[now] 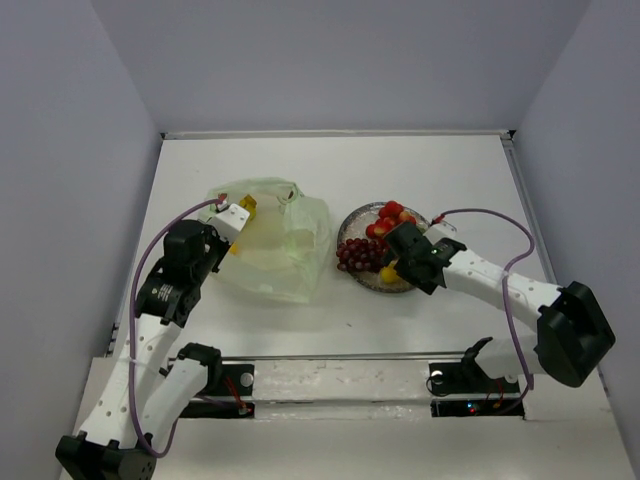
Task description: Take the fake fruits out of the plastic bag
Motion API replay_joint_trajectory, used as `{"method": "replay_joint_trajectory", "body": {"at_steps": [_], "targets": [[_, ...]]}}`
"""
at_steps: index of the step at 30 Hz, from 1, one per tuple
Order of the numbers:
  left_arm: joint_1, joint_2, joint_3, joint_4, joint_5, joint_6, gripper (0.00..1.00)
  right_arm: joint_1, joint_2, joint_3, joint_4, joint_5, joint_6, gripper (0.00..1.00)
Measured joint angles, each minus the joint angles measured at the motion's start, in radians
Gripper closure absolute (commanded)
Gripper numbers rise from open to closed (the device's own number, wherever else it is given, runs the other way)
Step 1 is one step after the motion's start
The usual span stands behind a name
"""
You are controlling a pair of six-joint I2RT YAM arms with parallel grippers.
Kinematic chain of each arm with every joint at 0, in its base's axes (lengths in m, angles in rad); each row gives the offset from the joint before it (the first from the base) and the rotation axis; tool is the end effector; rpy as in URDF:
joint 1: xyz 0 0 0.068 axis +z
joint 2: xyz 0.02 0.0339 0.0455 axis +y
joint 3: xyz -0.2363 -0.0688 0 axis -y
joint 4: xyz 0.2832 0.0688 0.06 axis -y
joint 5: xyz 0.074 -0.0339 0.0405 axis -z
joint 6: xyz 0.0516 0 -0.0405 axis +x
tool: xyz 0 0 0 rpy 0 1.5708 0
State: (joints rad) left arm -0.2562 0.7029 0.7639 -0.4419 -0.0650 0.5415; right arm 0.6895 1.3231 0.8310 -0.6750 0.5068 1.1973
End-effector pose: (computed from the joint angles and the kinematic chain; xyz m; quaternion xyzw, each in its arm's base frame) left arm 0.2284 -0.0564 0.2968 0.3047 0.7698 0.1063 0.5507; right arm 0.2372 0.1631 0.1521 0.2869 0.9054 0.0129 0.3128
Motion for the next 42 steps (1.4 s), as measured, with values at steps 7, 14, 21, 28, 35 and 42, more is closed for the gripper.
{"method": "replay_joint_trajectory", "body": {"at_steps": [7, 14, 21, 28, 35, 42], "targets": [[0.0, 0.001, 0.0, 0.0, 0.005, 0.0, 0.99, 0.011, 0.001, 0.177, -0.06, 0.011, -0.146, 0.08], [0.0, -0.014, 0.0, -0.021, -0.019, 0.0, 0.99, 0.292, 0.025, 0.532, 0.135, 0.039, -0.592, 0.08], [0.0, -0.088, 0.0, -0.112, -0.091, 0.024, 0.99, 0.352, 0.292, 0.71, 0.467, -0.372, -0.775, 0.29], [0.0, -0.138, 0.0, -0.177, -0.094, 0.055, 0.99, 0.352, 0.587, 0.745, 0.576, -0.57, -0.746, 0.33], [0.0, -0.089, -0.004, -0.208, -0.042, 0.079, 1.0, 0.352, 0.897, 0.943, 0.594, -0.536, -0.704, 0.21], [0.0, -0.026, -0.004, -0.209, 0.041, 0.079, 1.0, 0.352, 1.141, 1.211, 0.612, -0.382, -0.661, 0.08]]}}
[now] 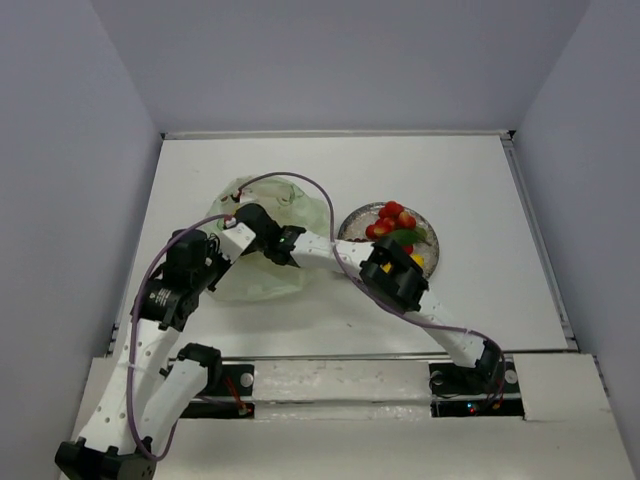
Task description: Take the fake fruits out of the plastic bag
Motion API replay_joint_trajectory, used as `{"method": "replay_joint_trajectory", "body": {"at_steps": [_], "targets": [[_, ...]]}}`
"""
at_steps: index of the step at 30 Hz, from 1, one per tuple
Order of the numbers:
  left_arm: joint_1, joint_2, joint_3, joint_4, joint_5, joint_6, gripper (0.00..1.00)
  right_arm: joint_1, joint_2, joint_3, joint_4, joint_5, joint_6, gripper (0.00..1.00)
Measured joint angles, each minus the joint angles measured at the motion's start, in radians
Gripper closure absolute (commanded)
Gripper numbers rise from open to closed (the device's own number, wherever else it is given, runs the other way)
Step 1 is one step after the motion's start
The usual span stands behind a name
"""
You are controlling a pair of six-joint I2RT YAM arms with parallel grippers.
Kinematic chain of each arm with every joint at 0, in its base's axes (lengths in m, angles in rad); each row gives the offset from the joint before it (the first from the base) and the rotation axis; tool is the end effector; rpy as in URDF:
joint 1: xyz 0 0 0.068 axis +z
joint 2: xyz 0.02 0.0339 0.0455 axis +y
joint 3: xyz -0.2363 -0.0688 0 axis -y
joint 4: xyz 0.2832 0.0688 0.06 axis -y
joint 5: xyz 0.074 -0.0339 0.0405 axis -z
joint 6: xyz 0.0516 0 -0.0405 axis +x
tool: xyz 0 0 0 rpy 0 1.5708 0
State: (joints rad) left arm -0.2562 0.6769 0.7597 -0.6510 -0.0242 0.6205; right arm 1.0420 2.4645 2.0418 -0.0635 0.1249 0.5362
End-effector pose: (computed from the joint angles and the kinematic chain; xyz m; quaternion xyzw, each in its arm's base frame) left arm 0.2121 -0.0543 0.2772 0.3669 0.7965 0.0975 0.4707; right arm 0.3071 0.5129 0.1416 -0.1827 0.8357 0.3279 0.4008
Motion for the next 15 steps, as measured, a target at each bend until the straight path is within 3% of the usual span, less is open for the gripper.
{"method": "replay_joint_trajectory", "body": {"at_steps": [8, 10, 15], "targets": [[0.0, 0.009, 0.0, 0.004, 0.035, 0.004, 1.0, 0.004, 0.129, 0.122, 0.005, 0.103, -0.008, 0.12], [0.0, 0.01, 0.0, 0.005, 0.035, 0.007, 1.0, 0.007, 0.131, 0.123, 0.003, 0.114, -0.009, 0.23], [0.0, 0.02, 0.0, 0.014, 0.035, 0.007, 1.0, 0.014, 0.157, 0.155, 0.003, 0.124, 0.0, 0.35]]}}
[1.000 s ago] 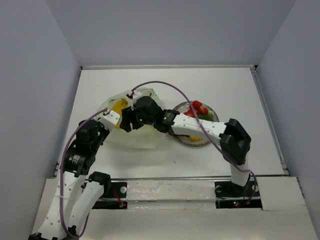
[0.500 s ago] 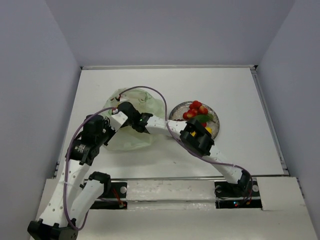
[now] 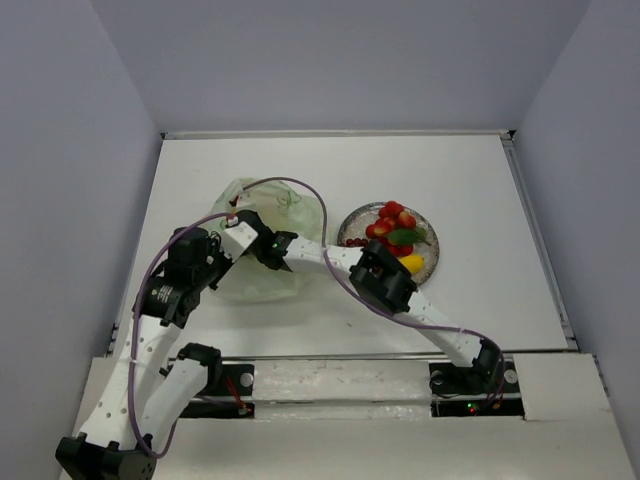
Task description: Take the fake fruits out of the plastic bag
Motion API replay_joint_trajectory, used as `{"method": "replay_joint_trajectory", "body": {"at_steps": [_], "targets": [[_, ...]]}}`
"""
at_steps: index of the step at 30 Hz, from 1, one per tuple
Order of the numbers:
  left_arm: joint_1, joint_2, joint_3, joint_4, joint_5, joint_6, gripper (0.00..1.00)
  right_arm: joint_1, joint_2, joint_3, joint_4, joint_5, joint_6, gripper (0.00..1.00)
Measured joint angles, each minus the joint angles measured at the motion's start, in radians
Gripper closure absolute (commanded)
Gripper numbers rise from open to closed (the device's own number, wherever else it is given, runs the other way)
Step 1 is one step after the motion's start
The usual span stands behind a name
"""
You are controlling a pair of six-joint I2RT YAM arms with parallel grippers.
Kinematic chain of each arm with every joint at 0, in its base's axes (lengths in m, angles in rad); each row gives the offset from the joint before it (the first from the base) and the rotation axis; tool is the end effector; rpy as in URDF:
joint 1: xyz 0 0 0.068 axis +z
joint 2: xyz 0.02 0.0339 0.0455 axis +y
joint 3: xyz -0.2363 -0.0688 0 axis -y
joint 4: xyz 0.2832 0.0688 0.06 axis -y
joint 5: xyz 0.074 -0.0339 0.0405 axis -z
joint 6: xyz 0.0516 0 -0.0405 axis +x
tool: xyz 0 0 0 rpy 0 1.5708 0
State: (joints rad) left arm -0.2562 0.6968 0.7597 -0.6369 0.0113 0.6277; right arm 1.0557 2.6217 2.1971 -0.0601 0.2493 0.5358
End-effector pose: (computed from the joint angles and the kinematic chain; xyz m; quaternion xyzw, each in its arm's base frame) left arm 0.2157 -0.0571 0.2746 0.3781 0.7928 0.0834 0.4707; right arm 0.3153 0.5312 0.1111 -0.1563 0.8375 0.2918 0.4348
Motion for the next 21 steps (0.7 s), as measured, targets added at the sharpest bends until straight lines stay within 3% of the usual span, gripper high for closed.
{"method": "replay_joint_trajectory", "body": {"at_steps": [4, 10, 17, 21], "targets": [[0.0, 0.002, 0.0, 0.0, -0.001, 0.001, 1.0, 0.0, 0.001, 0.001, -0.001, 0.007, 0.004, 0.38], [0.0, -0.009, 0.0, 0.0, -0.023, 0.01, 1.0, -0.008, -0.011, -0.027, 0.017, 0.025, 0.019, 0.51], [0.0, -0.014, 0.0, 0.002, -0.055, 0.012, 1.0, -0.014, -0.089, -0.132, 0.014, 0.024, -0.012, 0.52], [0.0, -0.014, -0.005, 0.009, -0.086, 0.013, 1.0, -0.024, -0.209, -0.272, 0.032, 0.023, -0.019, 0.51]]}}
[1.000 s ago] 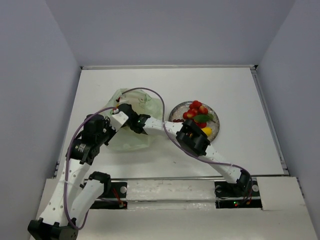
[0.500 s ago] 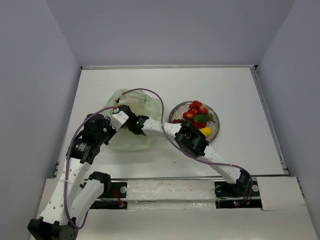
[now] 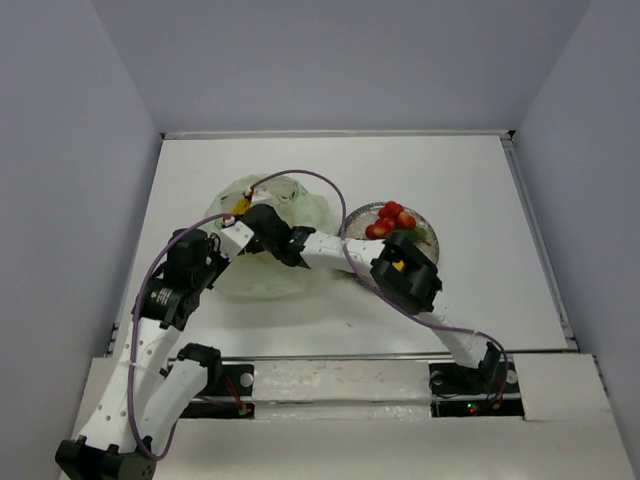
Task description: Take the fake fruits out of the plastic bag
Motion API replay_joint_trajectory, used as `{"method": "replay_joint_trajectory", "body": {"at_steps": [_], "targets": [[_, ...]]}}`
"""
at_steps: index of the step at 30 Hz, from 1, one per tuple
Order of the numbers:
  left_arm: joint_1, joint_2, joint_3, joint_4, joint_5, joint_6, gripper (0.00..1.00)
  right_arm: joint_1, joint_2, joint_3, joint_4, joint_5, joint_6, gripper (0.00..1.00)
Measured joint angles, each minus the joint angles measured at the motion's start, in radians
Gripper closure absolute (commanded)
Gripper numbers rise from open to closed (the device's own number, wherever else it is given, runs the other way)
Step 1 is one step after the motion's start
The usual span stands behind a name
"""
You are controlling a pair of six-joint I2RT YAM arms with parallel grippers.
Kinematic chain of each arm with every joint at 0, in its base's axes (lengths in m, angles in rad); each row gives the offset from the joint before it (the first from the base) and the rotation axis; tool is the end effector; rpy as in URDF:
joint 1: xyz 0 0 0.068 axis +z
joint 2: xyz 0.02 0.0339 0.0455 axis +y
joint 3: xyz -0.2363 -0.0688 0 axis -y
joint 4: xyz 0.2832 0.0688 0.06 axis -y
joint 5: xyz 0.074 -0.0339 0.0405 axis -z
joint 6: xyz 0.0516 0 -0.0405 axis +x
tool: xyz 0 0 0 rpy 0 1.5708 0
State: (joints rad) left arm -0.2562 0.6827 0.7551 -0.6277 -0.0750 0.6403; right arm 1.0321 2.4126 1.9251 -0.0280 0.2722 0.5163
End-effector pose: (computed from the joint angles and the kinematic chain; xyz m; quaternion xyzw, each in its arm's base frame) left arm 0.2151 -0.0524 0.2768 0.3620 0.7949 0.1249 0.4707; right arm 0.3106 0.4926 0.1303 -0.1523 0.8451 0.2650 0.4386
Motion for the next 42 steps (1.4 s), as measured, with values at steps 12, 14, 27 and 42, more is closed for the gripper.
{"method": "replay_joint_trajectory", "body": {"at_steps": [12, 14, 27, 42], "targets": [[0.0, 0.027, -0.011, 0.031, -0.043, -0.043, 1.0, -0.03, -0.252, -0.225, 0.05, -0.007, 0.005, 0.56], [0.0, 0.045, -0.002, 0.035, -0.043, -0.063, 1.0, -0.029, -0.298, -0.275, 0.049, -0.022, 0.003, 0.57], [0.001, 0.082, 0.052, 0.095, -0.033, -0.114, 1.0, -0.037, -0.93, -0.568, -0.025, -0.106, -0.068, 0.59], [0.001, 0.081, 0.052, 0.1, -0.032, -0.114, 1.0, -0.397, -1.065, -0.821, -0.508, 0.173, 0.113, 0.53]]}}
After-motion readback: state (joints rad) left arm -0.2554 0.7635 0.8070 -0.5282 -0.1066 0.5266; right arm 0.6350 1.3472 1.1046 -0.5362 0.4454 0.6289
